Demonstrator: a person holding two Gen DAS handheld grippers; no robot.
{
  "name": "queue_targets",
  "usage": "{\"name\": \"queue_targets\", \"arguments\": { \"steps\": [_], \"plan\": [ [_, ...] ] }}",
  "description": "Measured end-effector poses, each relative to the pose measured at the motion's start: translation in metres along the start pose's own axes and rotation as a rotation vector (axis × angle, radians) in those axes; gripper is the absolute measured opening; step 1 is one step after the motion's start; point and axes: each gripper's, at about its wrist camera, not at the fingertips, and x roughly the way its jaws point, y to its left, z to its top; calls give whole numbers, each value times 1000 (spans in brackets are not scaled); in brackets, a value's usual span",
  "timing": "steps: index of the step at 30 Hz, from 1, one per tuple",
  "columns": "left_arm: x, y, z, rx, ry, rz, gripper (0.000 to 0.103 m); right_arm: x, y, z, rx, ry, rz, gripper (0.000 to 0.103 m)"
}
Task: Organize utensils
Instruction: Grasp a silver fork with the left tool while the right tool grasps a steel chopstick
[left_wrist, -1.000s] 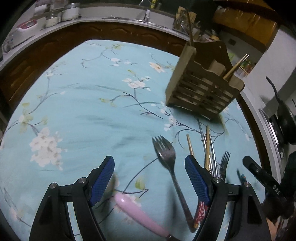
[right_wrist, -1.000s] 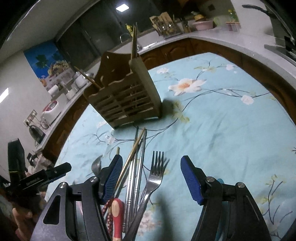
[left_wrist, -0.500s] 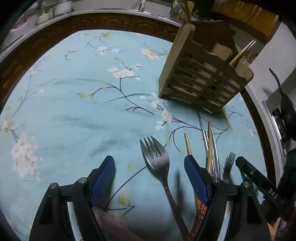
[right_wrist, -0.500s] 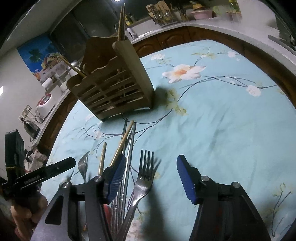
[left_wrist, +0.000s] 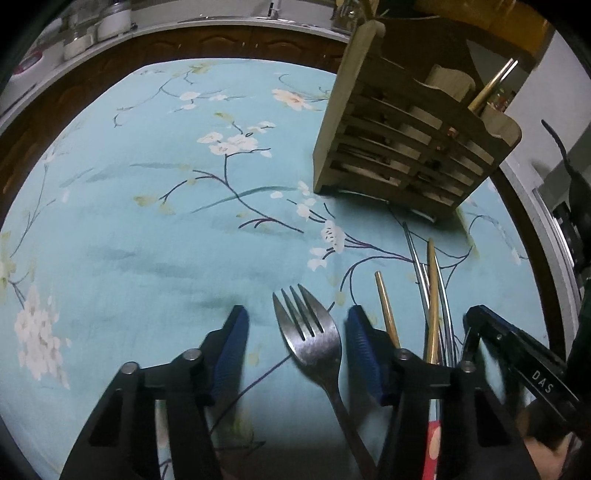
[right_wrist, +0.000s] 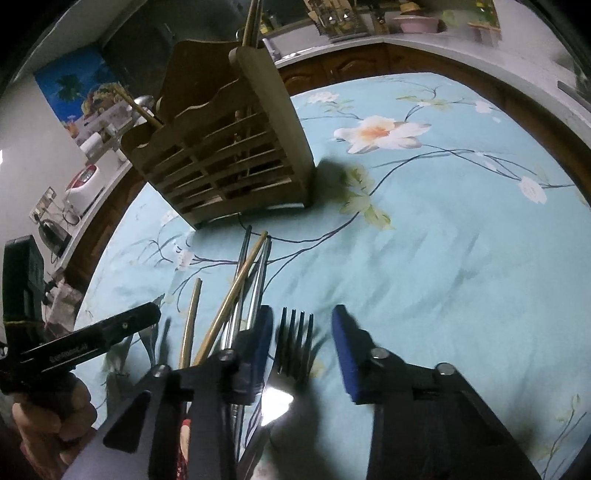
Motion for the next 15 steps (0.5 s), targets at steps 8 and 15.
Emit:
{"name": "queue_targets", "arguments": {
  "steps": [8, 15],
  "plan": [
    [1, 7, 4, -8, 16, -48, 34, -5, 2, -1, -6, -12, 23, 13],
    [-15, 16, 0, -32, 0, -89, 30, -19, 3, -2, -14, -45, 51, 2]
  ]
}}
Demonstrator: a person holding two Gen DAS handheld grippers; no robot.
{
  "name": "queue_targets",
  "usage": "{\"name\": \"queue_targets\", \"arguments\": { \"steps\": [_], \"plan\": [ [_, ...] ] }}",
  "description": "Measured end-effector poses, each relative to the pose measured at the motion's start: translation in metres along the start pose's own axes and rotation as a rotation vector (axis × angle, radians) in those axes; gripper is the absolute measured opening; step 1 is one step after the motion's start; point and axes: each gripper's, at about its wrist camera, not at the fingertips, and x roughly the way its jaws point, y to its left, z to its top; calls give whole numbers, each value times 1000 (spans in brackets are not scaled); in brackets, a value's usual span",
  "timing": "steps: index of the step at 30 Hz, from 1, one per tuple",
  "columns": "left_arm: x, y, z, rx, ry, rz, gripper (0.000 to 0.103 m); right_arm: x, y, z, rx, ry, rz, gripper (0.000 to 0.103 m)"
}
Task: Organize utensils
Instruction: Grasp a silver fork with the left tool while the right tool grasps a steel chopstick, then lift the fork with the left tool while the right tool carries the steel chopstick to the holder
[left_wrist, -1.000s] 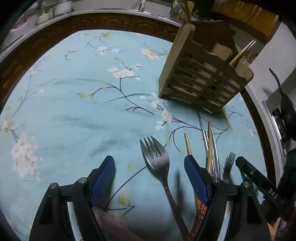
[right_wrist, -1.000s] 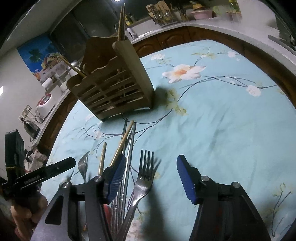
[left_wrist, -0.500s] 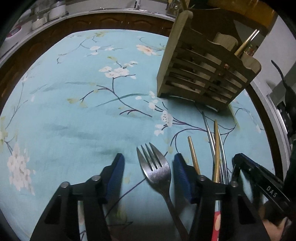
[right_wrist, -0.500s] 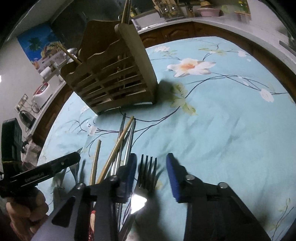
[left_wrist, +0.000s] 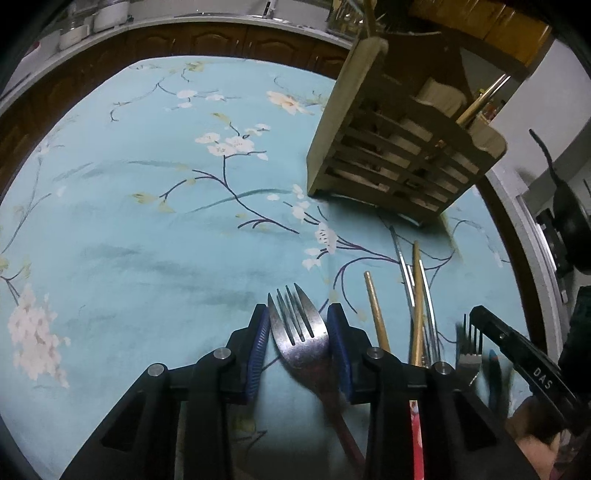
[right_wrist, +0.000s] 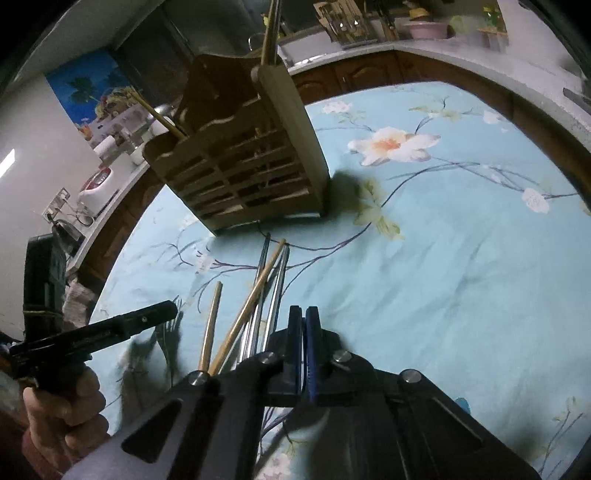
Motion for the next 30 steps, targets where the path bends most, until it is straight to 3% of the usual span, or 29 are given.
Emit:
{"name": "queue_targets", "arguments": {
  "steps": [30],
  "plan": [
    [-149, -3, -43, 42, -205, -80, 24, -73, 31, 14, -48, -181, 38, 2]
  ]
}}
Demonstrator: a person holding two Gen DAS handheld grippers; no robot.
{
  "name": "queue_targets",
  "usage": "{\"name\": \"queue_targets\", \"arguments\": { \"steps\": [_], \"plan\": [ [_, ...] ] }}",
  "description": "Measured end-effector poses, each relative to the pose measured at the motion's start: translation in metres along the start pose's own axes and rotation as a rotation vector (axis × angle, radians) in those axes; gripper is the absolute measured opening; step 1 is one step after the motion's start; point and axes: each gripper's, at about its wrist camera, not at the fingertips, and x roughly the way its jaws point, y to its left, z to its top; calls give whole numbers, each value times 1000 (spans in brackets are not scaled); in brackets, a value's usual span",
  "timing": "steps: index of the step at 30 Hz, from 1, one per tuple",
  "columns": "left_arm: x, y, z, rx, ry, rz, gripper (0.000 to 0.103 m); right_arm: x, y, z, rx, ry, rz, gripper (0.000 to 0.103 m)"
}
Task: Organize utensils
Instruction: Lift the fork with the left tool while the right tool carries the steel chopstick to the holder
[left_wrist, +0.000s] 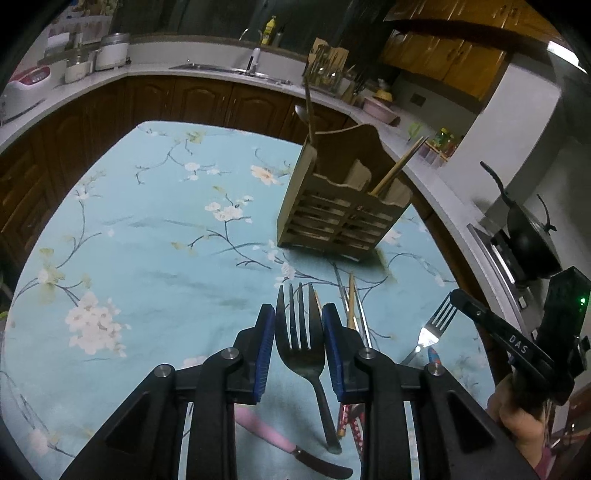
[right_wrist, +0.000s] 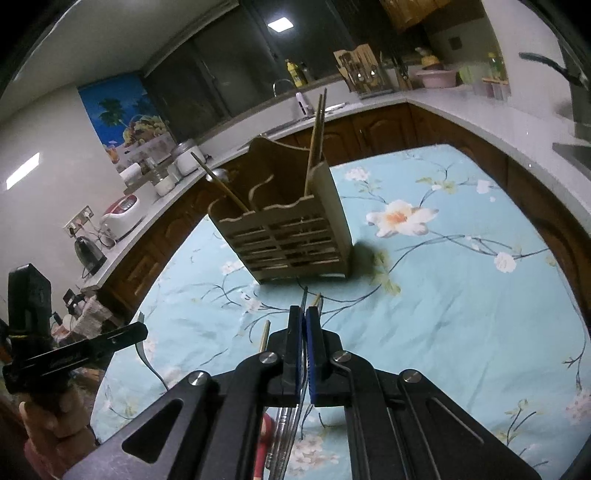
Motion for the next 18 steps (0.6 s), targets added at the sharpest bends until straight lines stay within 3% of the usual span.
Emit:
{"name": "queue_targets", "arguments": {
  "steps": [18],
  "plan": [
    [-51, 2, 8, 12, -111, -16, 23, -31, 14, 17, -33, -95, -6, 2]
  ]
}}
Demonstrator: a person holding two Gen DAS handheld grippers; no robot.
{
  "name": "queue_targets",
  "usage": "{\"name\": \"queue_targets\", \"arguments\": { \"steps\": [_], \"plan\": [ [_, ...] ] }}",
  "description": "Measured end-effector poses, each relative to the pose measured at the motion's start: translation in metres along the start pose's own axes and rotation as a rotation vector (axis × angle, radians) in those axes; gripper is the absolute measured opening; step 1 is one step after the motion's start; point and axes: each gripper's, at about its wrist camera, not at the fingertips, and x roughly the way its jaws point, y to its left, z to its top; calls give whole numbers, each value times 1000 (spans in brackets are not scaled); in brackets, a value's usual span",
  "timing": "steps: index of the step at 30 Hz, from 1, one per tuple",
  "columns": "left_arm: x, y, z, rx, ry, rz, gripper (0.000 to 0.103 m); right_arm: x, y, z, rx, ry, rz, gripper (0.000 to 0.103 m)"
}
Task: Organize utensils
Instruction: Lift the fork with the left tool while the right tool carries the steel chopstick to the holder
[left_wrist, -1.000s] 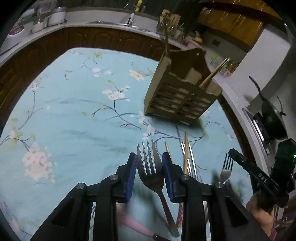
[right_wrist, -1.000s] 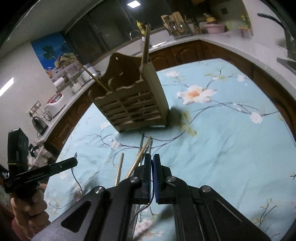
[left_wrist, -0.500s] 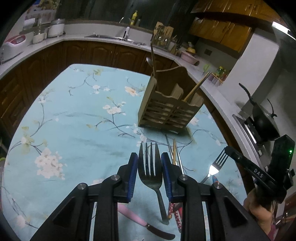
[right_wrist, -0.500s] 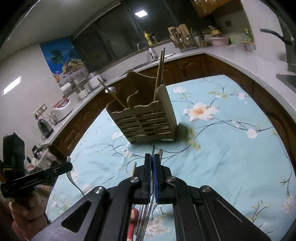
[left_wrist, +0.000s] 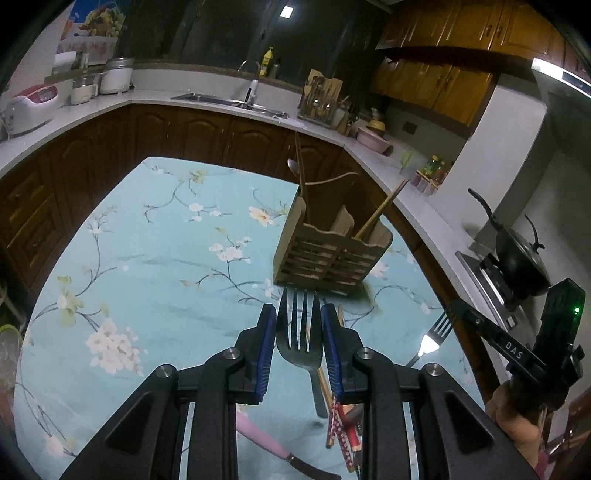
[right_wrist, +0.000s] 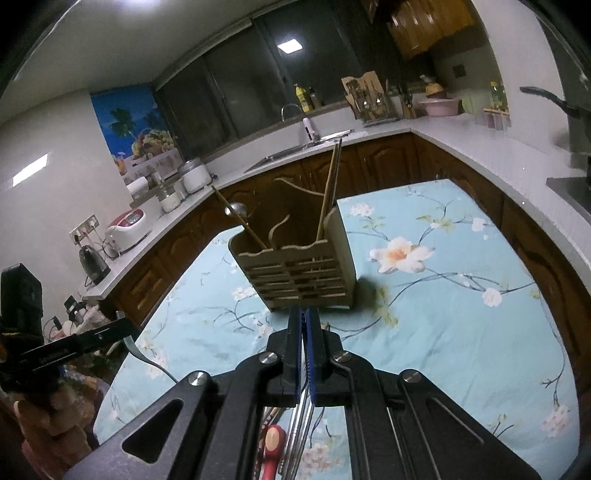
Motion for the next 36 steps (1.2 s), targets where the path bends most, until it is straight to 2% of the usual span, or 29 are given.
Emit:
{"name": "queue_targets", "arguments": {
  "steps": [19, 36],
  "plan": [
    [-13, 0, 35, 6, -97, -24, 23, -4, -6, 32, -9, -85, -22, 2],
    [0, -10, 86, 41, -218, -46, 23, 2, -6, 100, -76, -227, -55, 2]
  ]
}}
